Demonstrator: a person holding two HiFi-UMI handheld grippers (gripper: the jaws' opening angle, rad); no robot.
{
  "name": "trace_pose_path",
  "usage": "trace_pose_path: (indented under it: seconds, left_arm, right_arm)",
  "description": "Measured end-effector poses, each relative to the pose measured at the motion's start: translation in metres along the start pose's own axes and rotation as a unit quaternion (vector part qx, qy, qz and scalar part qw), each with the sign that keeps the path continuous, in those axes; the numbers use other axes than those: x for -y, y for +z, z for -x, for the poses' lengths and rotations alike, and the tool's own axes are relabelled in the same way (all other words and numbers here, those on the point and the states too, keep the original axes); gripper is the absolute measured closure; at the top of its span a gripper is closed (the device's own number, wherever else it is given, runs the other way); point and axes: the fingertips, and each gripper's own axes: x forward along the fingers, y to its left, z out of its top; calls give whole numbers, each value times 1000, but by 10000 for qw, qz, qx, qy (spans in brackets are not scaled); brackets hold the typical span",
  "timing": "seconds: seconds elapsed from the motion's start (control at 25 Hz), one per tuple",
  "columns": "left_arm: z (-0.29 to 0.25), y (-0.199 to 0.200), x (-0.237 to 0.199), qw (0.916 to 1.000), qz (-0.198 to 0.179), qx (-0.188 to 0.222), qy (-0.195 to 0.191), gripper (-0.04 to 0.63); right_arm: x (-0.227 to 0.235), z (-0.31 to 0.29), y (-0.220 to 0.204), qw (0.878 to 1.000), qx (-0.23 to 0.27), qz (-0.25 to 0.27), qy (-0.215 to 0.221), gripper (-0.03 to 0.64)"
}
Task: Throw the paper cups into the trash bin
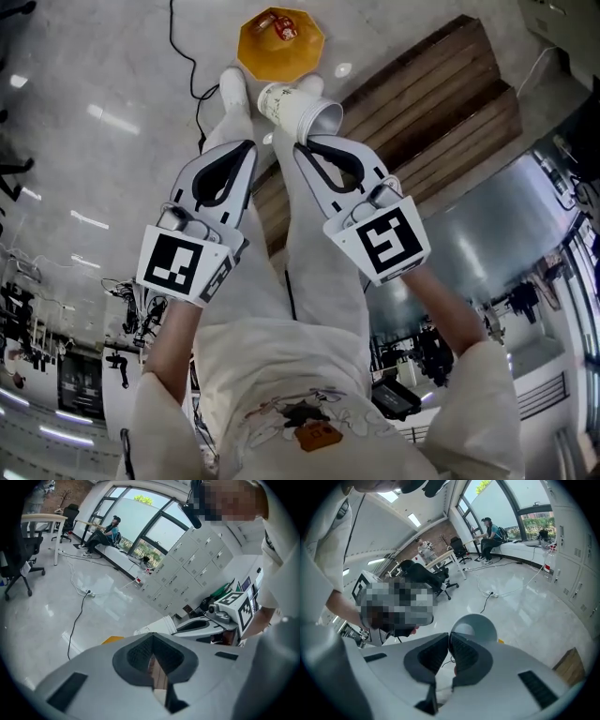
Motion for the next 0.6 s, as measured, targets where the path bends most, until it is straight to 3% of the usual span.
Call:
trace_pose_path:
  seconds: [0.4,0.6]
  left_arm:
    - [-65,-29,-43,9982,207,137,537,589]
    - [-117,-53,-91,9967,306,99,745,589]
  right_arm:
    - [53,-53,-41,9998,-59,-178,-49,591]
    - [96,-110,-65,9996,-158,-197,-88,591]
